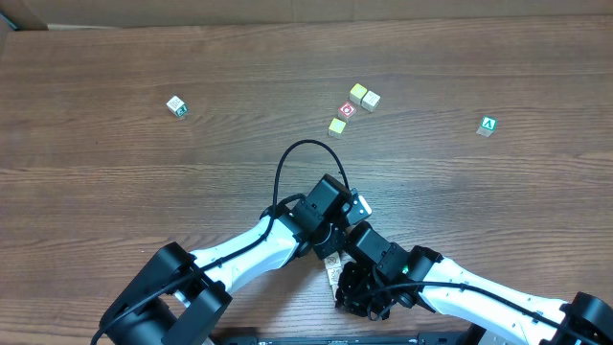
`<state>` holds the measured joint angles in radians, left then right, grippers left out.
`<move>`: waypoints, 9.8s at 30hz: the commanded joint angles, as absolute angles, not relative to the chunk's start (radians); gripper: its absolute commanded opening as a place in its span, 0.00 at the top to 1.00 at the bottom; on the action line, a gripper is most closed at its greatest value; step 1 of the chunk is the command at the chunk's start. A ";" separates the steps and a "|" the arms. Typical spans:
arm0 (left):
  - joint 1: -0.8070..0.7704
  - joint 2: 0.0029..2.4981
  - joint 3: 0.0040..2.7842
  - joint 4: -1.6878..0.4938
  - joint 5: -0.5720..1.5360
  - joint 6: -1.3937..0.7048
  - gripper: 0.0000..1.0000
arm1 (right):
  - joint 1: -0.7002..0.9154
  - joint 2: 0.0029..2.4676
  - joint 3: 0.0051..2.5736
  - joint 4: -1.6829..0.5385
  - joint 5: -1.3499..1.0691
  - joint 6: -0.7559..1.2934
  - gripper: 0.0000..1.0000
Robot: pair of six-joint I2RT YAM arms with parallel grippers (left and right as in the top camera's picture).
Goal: Flip 4 blocks
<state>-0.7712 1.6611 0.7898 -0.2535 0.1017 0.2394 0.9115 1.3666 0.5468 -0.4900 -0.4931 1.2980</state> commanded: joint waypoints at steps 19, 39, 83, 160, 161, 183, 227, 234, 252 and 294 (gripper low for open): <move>-0.780 1.680 0.770 -0.249 0.155 0.228 0.96 | 0.910 1.371 0.563 -0.480 -0.450 1.294 0.96; -0.780 1.680 0.770 -0.231 0.158 0.213 0.96 | 0.910 1.371 0.563 -0.480 -0.451 1.294 0.96; -0.780 1.680 0.770 -0.257 0.149 0.202 0.96 | 0.949 1.371 0.564 -0.431 -0.447 1.279 0.96; -0.807 1.680 0.770 -0.227 0.201 0.183 0.96 | 0.949 1.371 0.565 -0.424 -0.447 1.230 0.96; -0.807 1.680 0.770 -0.226 0.194 0.176 0.96 | 0.949 1.371 0.565 -0.424 -0.447 1.230 0.96; -0.805 1.680 0.770 -0.200 0.122 0.104 0.96 | 0.949 1.371 0.565 -0.424 -0.448 1.226 0.96; -0.805 1.680 0.778 -0.153 0.074 0.097 0.96 | 0.949 1.371 0.565 -0.424 -0.450 1.222 0.96; -0.805 1.680 0.796 -0.158 0.072 0.097 0.96 | 0.949 1.371 0.565 -0.424 -0.451 1.219 0.96; -0.805 1.680 0.801 -0.168 0.027 0.097 0.96 | 0.949 1.370 0.565 -0.424 -0.473 1.204 0.96; -0.743 1.680 0.837 -0.187 0.019 0.083 0.96 | 1.097 1.170 0.660 -0.707 -0.249 1.271 0.96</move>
<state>-0.7574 1.6703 0.8185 -0.1871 0.0216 0.1047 1.0939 1.1969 0.6342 -0.6861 -0.3321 1.2400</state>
